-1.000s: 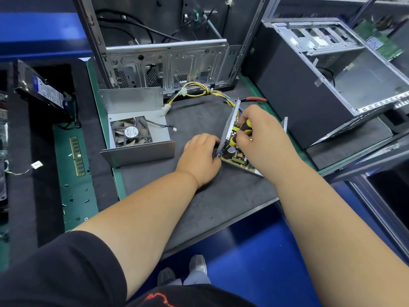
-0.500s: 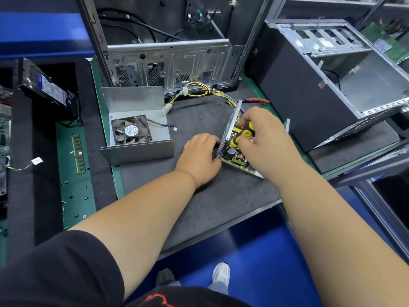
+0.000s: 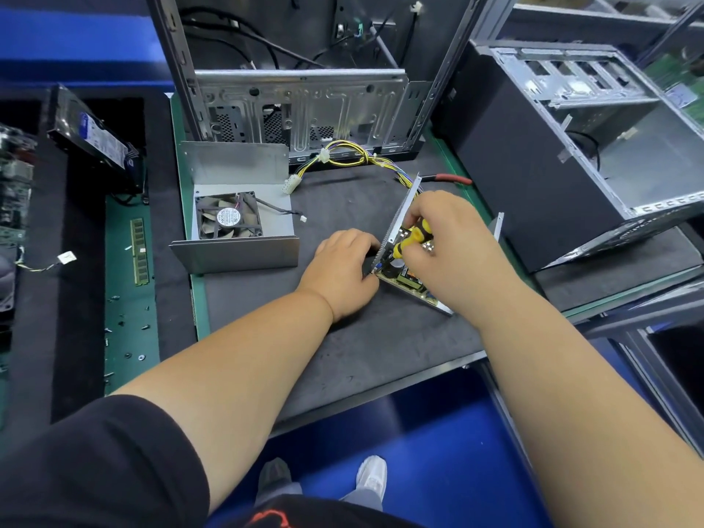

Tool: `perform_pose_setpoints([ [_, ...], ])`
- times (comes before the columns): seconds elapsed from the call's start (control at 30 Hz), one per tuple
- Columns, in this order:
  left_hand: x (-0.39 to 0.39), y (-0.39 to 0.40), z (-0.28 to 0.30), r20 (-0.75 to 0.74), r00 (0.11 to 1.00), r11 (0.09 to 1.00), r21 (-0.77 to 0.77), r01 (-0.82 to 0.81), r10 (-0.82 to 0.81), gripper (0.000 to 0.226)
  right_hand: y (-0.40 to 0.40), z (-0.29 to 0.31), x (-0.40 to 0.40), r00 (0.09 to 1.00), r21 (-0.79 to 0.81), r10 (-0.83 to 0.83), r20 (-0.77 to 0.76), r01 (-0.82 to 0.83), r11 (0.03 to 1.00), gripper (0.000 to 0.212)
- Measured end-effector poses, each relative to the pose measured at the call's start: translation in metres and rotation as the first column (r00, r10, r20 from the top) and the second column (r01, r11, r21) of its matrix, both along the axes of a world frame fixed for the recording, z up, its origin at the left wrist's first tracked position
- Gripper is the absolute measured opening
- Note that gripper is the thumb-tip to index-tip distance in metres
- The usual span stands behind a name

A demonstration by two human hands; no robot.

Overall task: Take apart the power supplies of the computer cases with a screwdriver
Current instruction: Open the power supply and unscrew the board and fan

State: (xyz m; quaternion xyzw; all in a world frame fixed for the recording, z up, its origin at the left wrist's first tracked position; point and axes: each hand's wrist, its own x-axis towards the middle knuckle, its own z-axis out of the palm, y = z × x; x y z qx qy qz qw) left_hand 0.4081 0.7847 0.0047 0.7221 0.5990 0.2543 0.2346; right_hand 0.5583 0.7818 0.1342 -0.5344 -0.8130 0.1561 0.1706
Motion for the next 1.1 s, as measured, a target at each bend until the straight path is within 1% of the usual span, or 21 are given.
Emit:
perform_pose_setpoints([
  [0.07,0.0,0.0,0.0,-0.004,1.0,1.0,0.001,-0.005,0.005,0.036,0.0,0.0,0.001,0.999,0.014,0.029,0.026,-0.03,0.999,0.014],
  [0.13,0.0,-0.001,0.0,-0.007,1.0,1.0,0.003,-0.008,0.008,0.037,-0.001,0.0,0.003,0.996,0.062,0.015,0.083,-0.02,0.998,0.01],
  [0.23,0.001,-0.001,0.0,-0.007,1.0,1.0,0.005,-0.006,0.006,0.036,0.0,0.002,0.004,0.988,0.096,-0.015,0.155,0.0,0.995,0.028],
  [0.27,0.001,-0.001,0.0,-0.005,1.0,1.0,0.004,-0.006,0.006,0.036,0.001,0.002,0.004,0.989,0.089,-0.012,0.147,-0.001,0.996,0.026],
  [0.37,0.001,-0.001,0.0,0.004,1.0,1.0,0.004,-0.01,0.01,0.036,0.0,-0.002,0.005,0.998,0.026,0.008,0.06,-0.01,1.0,0.01],
  [0.47,0.001,-0.001,-0.001,0.007,1.0,1.0,0.01,-0.012,0.012,0.037,-0.002,-0.001,0.005,0.999,-0.008,0.038,-0.027,-0.038,0.999,0.014],
  [0.53,0.001,-0.001,-0.001,0.008,1.0,1.0,0.012,-0.015,0.015,0.037,-0.003,0.0,0.006,0.998,0.022,0.064,-0.016,-0.063,0.998,0.013],
  [0.6,0.001,-0.001,-0.001,0.011,1.0,1.0,0.013,-0.019,0.019,0.037,-0.002,0.0,0.007,0.998,0.062,0.055,0.037,-0.058,0.996,0.009],
  [0.63,0.001,-0.001,-0.001,0.011,1.0,1.0,0.013,-0.019,0.019,0.037,-0.002,0.0,0.007,0.996,0.085,0.033,0.083,-0.04,0.996,0.012],
  [0.7,0.001,-0.001,-0.001,0.009,1.0,1.0,0.01,-0.016,0.016,0.038,0.0,0.003,0.007,0.986,0.111,-0.012,0.166,-0.006,0.994,0.025],
  [0.73,0.001,-0.001,-0.001,0.01,1.0,1.0,0.009,-0.015,0.015,0.038,0.0,0.003,0.007,0.985,0.106,-0.016,0.172,-0.002,0.994,0.027],
  [0.87,0.001,-0.001,-0.001,0.021,1.0,1.0,0.005,-0.02,0.02,0.036,0.001,0.003,0.008,0.997,0.031,0.01,0.077,-0.013,0.999,0.014],
  [0.97,0.001,-0.001,-0.001,0.02,1.0,1.0,0.005,-0.014,0.014,0.037,0.0,0.006,0.007,0.998,-0.008,0.054,0.032,-0.054,0.999,0.02],
  [1.03,0.001,-0.001,-0.001,0.017,1.0,1.0,0.005,-0.017,0.017,0.037,-0.002,0.005,0.007,0.997,-0.013,0.066,0.042,-0.065,0.998,0.021],
  [1.1,0.001,0.0,-0.002,0.017,1.0,1.0,0.004,-0.022,0.022,0.037,-0.003,0.001,0.01,0.996,0.008,0.025,0.082,-0.026,1.0,0.016],
])
